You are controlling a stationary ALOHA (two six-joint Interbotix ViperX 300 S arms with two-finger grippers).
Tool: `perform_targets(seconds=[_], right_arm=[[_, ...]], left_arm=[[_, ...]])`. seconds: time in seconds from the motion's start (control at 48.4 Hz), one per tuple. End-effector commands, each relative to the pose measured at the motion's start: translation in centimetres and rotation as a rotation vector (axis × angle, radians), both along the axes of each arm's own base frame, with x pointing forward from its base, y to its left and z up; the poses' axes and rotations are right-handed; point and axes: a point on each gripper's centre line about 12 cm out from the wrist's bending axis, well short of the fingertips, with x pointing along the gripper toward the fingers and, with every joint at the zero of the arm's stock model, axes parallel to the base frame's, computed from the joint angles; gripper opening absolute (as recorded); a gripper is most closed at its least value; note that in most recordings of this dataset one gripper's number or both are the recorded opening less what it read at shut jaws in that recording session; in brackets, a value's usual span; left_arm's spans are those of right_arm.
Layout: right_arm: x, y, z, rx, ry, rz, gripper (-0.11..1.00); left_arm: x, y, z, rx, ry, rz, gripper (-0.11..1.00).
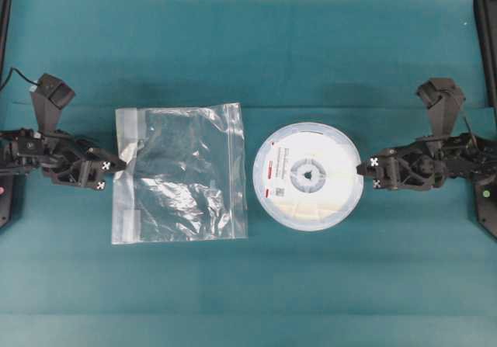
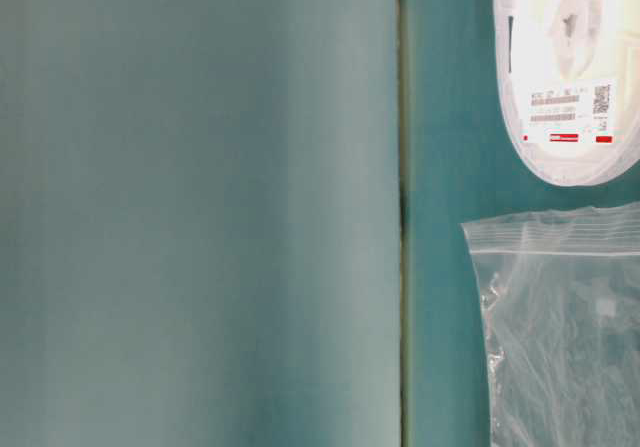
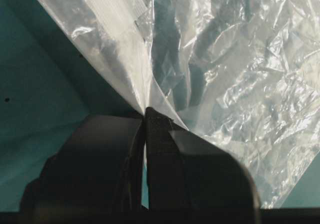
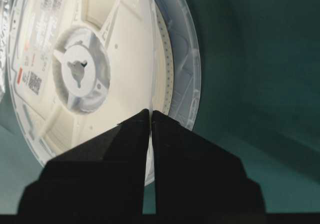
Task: Take out the reel from the clear zip bag.
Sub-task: 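Release the reel and bag, opening both grippers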
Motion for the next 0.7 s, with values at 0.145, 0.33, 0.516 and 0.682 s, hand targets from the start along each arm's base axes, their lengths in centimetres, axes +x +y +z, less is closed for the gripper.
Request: perform_targets(seconds=[0.145,0.33,0.516,0.682], right_arm=[[0.4,0.1,0.4,0.016,-0.010,0.001,0.27],[0.6,0.2,0.6,0.010,-0.013,0.015,0.80],[0.7,0.1,0.9,0.001,-0.033,0.012,0.90],[0.7,0.1,1.4,-0.004,-0.055,0.013,0.89]], left_arm=[[0.6,0.1,0.4,0.018,-0.019,-0.015,-0.01],[1.4,0.2,1.0,0.072,-0.026,-0.059,-0.01],[1.7,0.3,1.1,0.086,0.010,-0.078,-0.01],[1.5,0.3,1.1,0.084,0.019,-0.078,-0.01]])
